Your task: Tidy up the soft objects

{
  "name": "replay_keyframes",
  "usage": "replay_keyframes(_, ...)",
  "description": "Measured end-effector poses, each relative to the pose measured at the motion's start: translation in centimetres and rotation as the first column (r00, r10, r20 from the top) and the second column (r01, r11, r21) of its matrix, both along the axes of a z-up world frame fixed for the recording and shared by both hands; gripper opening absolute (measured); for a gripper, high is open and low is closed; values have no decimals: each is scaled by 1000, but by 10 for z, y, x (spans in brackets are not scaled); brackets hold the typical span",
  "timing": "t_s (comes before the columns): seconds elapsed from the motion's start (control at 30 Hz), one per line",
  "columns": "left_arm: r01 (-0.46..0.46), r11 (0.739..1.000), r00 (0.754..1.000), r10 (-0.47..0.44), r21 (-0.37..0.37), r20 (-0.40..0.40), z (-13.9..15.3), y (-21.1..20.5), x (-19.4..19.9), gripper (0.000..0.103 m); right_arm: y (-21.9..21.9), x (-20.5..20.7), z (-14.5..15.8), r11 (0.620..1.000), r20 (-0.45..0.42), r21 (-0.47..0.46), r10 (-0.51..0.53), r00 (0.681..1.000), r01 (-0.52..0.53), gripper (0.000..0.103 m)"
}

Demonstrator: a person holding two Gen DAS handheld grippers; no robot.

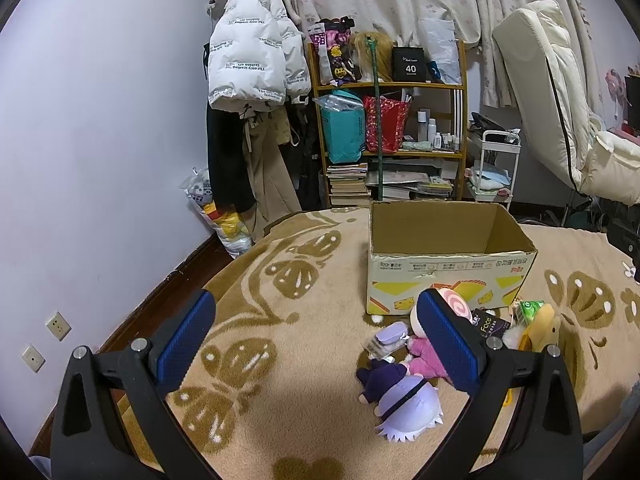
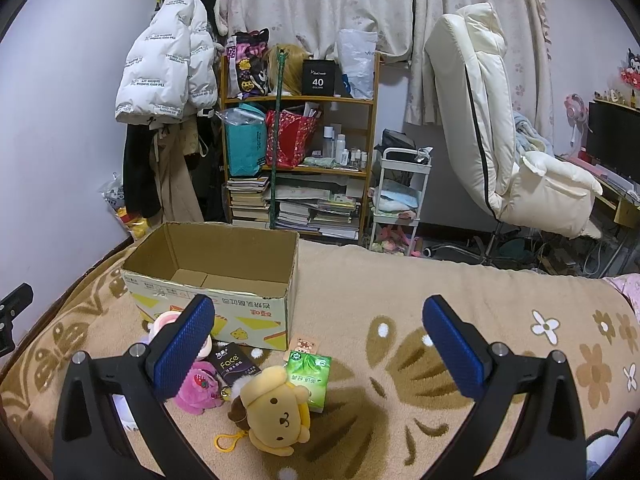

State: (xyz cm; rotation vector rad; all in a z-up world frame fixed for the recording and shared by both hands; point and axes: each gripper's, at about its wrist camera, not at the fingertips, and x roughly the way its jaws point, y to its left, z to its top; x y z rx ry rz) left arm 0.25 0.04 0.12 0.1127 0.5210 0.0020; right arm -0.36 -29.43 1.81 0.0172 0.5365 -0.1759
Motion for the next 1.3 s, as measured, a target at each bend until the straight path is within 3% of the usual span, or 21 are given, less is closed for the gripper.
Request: replay_keyframes(1.3, 2, 1000, 1000, -2, 7, -4, -3, -5, 0, 100, 0, -1, -1, 1000, -5, 0, -1, 1000, 1, 103)
